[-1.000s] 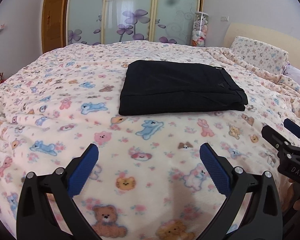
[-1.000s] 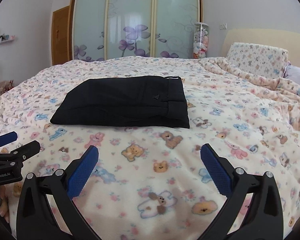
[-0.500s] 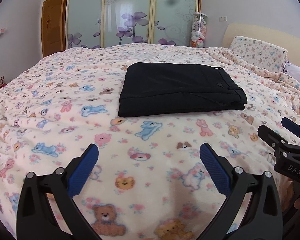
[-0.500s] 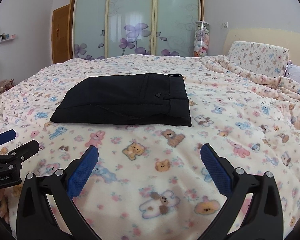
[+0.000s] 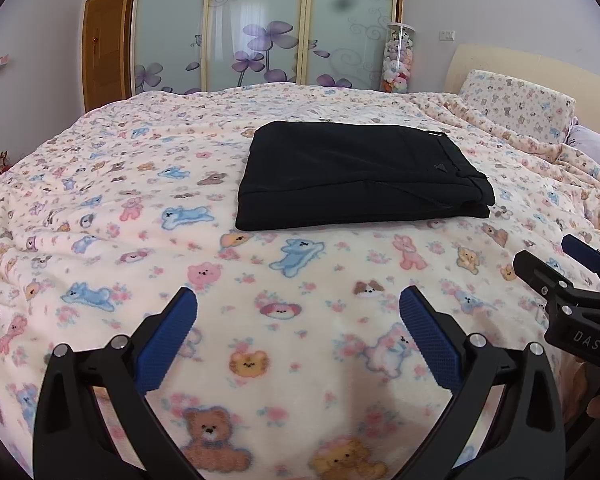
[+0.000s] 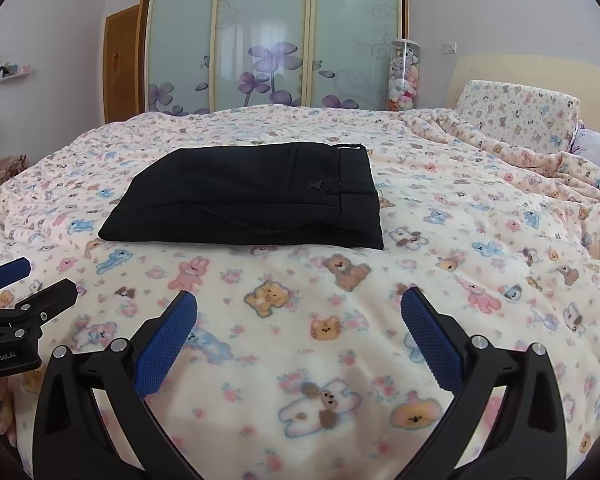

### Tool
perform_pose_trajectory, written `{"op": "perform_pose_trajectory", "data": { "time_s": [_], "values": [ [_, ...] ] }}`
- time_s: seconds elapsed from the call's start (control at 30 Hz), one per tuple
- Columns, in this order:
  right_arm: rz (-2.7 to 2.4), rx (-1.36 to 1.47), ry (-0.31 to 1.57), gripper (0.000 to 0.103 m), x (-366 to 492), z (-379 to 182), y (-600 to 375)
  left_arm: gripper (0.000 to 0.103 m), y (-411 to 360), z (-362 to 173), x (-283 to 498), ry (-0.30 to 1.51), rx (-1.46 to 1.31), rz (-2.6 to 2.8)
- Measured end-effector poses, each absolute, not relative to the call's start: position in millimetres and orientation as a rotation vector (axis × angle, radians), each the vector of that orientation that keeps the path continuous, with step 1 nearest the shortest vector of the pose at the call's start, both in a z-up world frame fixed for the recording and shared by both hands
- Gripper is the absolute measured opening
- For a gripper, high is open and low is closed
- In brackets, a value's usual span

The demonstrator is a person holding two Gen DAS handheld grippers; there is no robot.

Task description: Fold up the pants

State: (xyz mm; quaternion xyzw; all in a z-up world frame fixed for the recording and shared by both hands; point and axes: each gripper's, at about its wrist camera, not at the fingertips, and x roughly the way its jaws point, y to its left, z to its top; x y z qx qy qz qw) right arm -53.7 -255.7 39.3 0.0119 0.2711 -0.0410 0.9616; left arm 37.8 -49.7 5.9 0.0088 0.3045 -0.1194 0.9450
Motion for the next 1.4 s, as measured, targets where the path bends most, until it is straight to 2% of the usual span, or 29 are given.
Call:
{"op": "perform_pose_trajectory", "data": {
  "time_s": [1.4],
  "values": [
    [-0.068,0.031,0.581,0.102,-46,29,-267,0.101,-50,-1,37,0.629,0.019,-0.234]
  ]
}}
